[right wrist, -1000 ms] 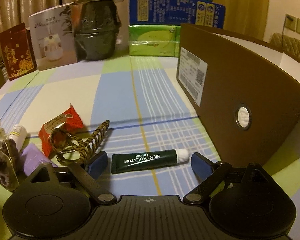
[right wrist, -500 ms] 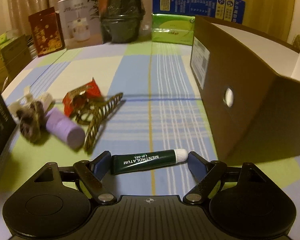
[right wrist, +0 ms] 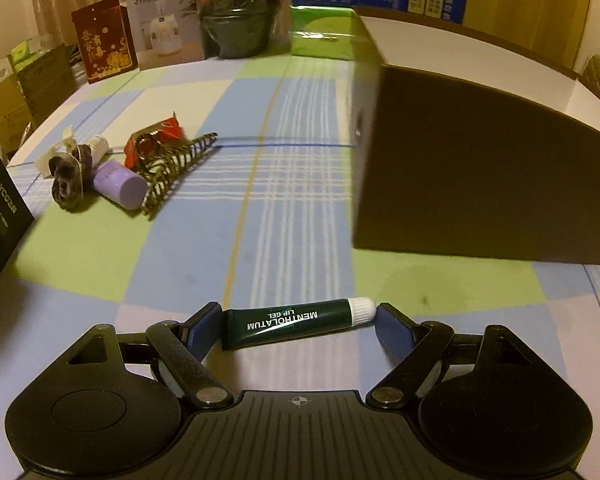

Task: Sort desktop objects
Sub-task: 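Carry the black box with left tool while right carries lip gel to box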

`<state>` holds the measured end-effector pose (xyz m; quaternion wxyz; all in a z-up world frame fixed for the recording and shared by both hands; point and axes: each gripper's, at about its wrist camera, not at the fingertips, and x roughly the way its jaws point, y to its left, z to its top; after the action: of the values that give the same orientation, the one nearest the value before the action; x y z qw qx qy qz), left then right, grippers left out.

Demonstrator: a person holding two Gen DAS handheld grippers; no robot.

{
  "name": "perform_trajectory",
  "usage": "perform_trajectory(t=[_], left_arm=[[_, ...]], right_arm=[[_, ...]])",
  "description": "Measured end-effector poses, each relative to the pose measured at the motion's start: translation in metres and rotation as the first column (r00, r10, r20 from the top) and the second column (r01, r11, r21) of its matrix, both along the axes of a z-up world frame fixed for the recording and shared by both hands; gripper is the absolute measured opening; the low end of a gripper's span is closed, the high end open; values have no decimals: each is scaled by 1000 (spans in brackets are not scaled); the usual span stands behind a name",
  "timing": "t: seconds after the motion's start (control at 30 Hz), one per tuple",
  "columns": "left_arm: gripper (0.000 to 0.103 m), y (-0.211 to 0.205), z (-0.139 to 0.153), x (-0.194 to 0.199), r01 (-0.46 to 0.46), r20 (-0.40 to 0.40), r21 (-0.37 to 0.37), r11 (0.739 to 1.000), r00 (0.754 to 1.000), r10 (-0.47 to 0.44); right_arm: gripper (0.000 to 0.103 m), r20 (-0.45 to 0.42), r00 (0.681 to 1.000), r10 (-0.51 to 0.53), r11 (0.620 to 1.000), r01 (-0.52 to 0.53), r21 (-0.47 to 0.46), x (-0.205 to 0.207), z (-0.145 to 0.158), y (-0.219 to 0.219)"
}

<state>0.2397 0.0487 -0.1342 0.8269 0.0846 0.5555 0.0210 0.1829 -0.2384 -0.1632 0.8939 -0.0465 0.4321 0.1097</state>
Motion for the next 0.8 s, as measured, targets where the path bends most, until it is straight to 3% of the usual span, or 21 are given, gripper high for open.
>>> perform_trajectory(t=[0.1,0.37,0.8], left_arm=[[39,-1,-4,3,-11,-3,-4,1000,1000,11],[38,-21,3,-17,23,-5,-16,1000,1000,-23],[38,-90,71,-26,137,125,-103,985,984,-124]], right_arm=[[80,-14,1000,3,1000,-3,-3,-3,2,-8],[80,-65,997,-51,998,53,26,-11,11,-54],[80,45,990,-136,983,129,130,-5,84,-144]])
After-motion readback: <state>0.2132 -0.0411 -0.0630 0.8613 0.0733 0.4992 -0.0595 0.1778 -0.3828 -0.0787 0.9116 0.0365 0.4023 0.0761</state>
